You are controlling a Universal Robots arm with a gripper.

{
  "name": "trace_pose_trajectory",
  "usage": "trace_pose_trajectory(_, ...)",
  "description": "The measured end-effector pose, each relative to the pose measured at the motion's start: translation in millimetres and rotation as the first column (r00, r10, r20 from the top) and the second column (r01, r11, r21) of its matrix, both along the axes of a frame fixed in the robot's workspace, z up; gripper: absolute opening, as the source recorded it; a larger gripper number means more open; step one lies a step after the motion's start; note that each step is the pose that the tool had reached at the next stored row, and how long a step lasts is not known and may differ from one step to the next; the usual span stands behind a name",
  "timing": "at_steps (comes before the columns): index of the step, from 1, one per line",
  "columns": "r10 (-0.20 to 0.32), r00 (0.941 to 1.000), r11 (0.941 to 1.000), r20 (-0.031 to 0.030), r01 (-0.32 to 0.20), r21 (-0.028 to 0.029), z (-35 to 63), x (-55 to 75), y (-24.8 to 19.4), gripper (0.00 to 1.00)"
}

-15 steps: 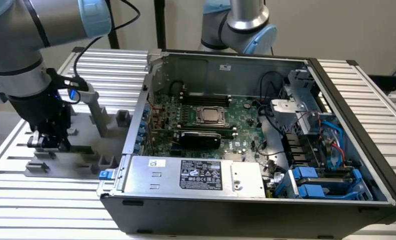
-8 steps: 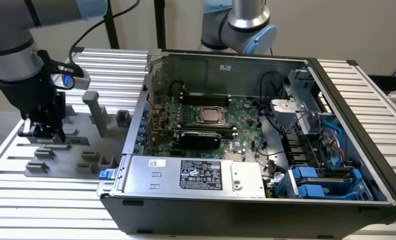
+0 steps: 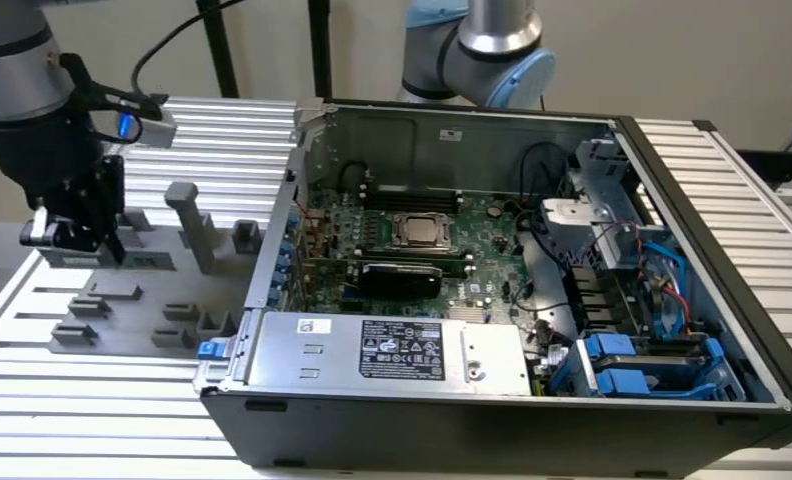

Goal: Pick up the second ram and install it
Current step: 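Pick up the second ram and move it above second insertion slot, then insert the second ram into the second slot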

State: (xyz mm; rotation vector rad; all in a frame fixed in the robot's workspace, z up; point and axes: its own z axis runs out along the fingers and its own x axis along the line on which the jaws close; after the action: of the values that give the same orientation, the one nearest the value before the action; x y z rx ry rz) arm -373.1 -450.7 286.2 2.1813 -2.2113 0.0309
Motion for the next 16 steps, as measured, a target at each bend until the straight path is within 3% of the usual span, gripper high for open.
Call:
trace_pose_trajectory(8, 0.000, 1.0000, 1.0000, -0.0001, 0.000, 0.0000, 36.4, 12.7, 0.0, 0.00)
trace_pose_trajectory(16, 0.000, 1.0000, 1.0000, -0.0004, 0.000, 0.0026, 72.3, 44.9, 0.0, 0.00)
